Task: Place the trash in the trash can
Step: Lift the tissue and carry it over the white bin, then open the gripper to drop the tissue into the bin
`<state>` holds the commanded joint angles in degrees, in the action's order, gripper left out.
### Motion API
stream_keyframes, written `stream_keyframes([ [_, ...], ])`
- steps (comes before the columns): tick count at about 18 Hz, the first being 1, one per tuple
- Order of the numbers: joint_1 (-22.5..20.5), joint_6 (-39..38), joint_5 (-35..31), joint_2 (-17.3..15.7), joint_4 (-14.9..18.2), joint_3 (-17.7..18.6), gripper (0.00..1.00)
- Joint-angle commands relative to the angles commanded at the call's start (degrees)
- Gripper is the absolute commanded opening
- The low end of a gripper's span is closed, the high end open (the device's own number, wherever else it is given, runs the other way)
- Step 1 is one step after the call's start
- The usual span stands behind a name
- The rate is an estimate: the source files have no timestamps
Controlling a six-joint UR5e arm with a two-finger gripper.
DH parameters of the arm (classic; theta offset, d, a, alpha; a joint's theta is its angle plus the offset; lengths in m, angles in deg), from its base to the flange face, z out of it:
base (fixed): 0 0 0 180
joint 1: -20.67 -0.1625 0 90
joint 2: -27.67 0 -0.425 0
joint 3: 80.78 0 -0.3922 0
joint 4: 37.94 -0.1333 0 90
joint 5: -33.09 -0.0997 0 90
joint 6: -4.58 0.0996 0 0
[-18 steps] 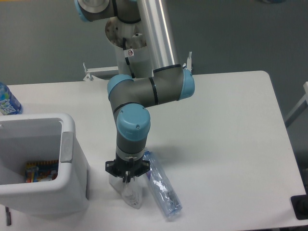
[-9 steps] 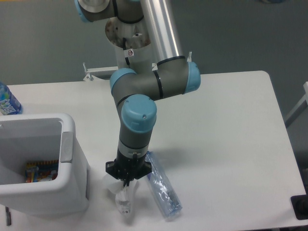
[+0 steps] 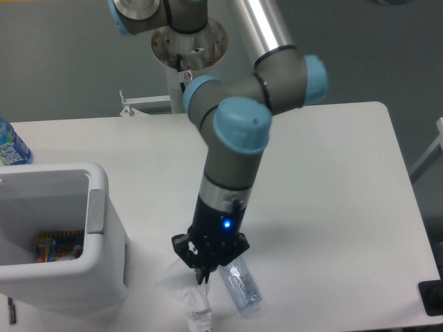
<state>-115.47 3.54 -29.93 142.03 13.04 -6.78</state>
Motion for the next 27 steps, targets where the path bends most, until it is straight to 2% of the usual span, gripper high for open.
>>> stream_keyframes([
  [4, 0.09, -3.43, 4.21, -5.27, 0.0, 0.0, 0.09],
  [7, 0.61, -6.94, 8.26, -7.65, 0.0, 0.61, 0.09],
  [14, 7.11, -8.19, 8.53, -12.31, 0.09, 3.69, 0.1],
  [17, 9.57, -7.66, 8.36, -13.72, -0.09, 6.14, 0.11],
  [20, 11.42, -6.96, 8.27, -14.16, -0.53, 10.53, 0.11],
  [21, 11.51, -6.0, 8.27, -14.07, -0.53, 11.5, 0.14],
  [23, 11.51, -4.06, 8.27, -13.63, -0.53, 12.83, 0.35],
  [24, 11.69, -3.71, 8.27, -13.63, -0.53, 12.92, 0.58],
  [25, 11.69, -3.18, 7.92, -13.54, -0.44, 12.92, 0.92],
  [26, 11.78, -3.18, 6.96, -13.63, -0.53, 13.01, 1.0],
  [27, 11.87, -3.26, 5.99, -13.81, -0.35, 13.01, 1.0],
])
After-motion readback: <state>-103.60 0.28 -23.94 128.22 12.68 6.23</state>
